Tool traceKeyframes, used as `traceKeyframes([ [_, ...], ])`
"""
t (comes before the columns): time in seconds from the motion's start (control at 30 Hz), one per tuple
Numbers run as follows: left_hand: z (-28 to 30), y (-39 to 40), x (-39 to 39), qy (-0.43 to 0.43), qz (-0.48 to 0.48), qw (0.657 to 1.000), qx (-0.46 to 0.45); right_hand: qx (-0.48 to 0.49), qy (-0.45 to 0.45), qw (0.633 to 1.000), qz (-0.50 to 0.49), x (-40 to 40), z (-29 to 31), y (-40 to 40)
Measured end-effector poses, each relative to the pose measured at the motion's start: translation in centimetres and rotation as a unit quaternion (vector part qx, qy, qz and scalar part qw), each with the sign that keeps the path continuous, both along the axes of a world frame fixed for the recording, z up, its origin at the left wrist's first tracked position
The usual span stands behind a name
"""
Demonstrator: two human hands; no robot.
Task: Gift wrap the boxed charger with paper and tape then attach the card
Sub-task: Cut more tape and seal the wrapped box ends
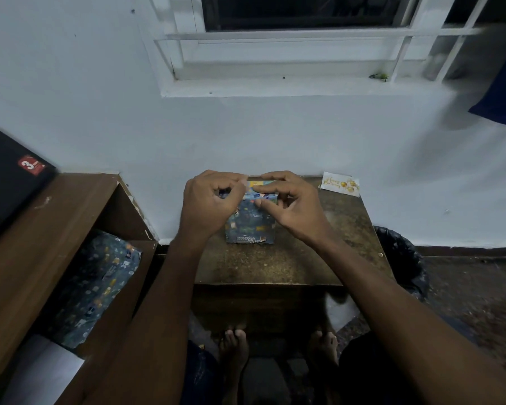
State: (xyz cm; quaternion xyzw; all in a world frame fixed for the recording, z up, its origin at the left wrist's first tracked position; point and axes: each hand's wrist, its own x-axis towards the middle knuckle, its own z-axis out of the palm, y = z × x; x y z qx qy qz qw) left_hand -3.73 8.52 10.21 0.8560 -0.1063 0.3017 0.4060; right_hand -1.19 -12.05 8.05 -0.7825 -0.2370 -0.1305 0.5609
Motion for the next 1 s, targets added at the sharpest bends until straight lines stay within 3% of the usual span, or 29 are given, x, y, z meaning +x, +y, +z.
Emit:
traceKeyframes([
  [0.07,0.7,-1.2,0.4,-0.013,0.032,0.998,0.049,0.003,0.007,1.0,0.0,0.1,0.0,0.0],
  [0.17,1.7,-4.1,0.9,0.056,-0.037,0.993,0.094,0.004,0.004,1.0,0.01,0.1,0.0,-0.1],
  [0.27,2.1,-6.2,1.4,0.125,-0.119,0.984,0.03,0.008,0.016,1.0,0.021,0.3,0.1,-0.4],
  [0.4,2.1,-6.5,2.8,0.172,-0.094,0.98,-0.042,0.05,0.097,0.991,0.074,0.0,0.6,-1.2],
  [0.53,1.7,-7.3,3.7,0.174,-0.059,0.983,0.019,0.17,0.254,0.948,0.088,0.2,0.9,-2.3],
  [0.67,1.5,-7.5,3.6,0.139,-0.059,0.985,0.078,0.261,0.303,0.917,0.016,0.7,0.9,-2.3],
  [0.73,1.1,-6.8,3.6,0.122,-0.054,0.989,0.065,0.311,0.333,0.89,-0.016,1.0,1.0,-3.0],
  [0.77,1.0,-6.6,3.5,0.119,-0.054,0.99,0.046,0.279,0.326,0.902,-0.04,1.3,0.9,-3.6],
  [0.8,1.0,-6.4,3.4,0.119,-0.055,0.991,0.022,0.183,0.294,0.935,-0.072,1.6,0.6,-4.2],
  [0.83,1.1,-6.4,3.2,0.121,-0.059,0.991,0.0,0.035,0.239,0.965,-0.104,1.9,0.1,-4.7],
  [0.87,1.2,-6.4,3.1,0.121,-0.065,0.99,-0.014,-0.128,0.185,0.966,-0.124,1.9,-0.4,-4.9],
  [0.93,1.3,-6.5,3.0,0.11,-0.068,0.991,-0.021,-0.381,0.136,0.907,-0.118,1.8,-1.6,-4.8],
  [1.0,1.2,-6.4,3.1,0.093,-0.068,0.993,-0.014,-0.484,0.132,0.86,-0.096,1.5,-2.3,-4.2],
])
